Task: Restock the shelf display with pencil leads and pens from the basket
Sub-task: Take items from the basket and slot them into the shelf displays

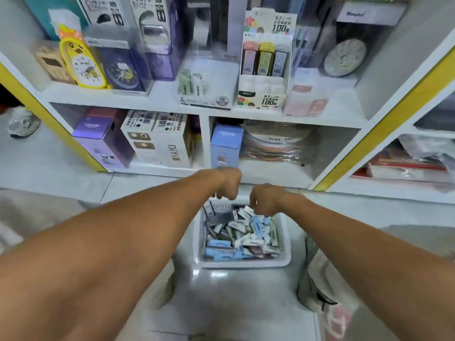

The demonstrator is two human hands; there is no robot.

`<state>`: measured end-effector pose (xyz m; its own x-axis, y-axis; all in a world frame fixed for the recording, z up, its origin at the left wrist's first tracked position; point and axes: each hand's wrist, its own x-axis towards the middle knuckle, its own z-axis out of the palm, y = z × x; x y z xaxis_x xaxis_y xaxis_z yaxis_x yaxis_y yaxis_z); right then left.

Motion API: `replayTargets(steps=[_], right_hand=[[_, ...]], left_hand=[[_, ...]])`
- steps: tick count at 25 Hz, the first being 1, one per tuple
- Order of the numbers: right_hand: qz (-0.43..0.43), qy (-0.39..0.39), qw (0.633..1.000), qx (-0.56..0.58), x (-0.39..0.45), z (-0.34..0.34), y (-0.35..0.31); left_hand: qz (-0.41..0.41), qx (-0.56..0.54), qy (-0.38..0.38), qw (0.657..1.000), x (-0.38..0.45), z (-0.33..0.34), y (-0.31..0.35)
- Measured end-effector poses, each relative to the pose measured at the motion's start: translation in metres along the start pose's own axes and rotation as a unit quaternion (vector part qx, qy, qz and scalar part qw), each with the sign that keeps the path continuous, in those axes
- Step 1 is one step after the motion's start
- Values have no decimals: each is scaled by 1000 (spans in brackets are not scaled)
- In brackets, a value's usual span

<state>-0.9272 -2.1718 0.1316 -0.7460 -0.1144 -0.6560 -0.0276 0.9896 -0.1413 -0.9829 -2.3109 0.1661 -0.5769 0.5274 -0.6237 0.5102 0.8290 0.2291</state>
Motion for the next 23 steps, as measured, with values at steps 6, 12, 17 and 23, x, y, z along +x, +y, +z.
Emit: replayTargets(steps=[6,12,17,23], right_hand=[[135,4,982,131,42,116,55],[182,71,964,179,65,166,47],[102,139,976,136,70,183,34],[81,156,939,296,68,183,43]], left_hand=[[-15,-1,-73,997,60,124,-11],[-21,-45,-5,999,86,188,-31],[35,-56,41,997,105,193,-29],[86,24,19,996,121,192,-20]])
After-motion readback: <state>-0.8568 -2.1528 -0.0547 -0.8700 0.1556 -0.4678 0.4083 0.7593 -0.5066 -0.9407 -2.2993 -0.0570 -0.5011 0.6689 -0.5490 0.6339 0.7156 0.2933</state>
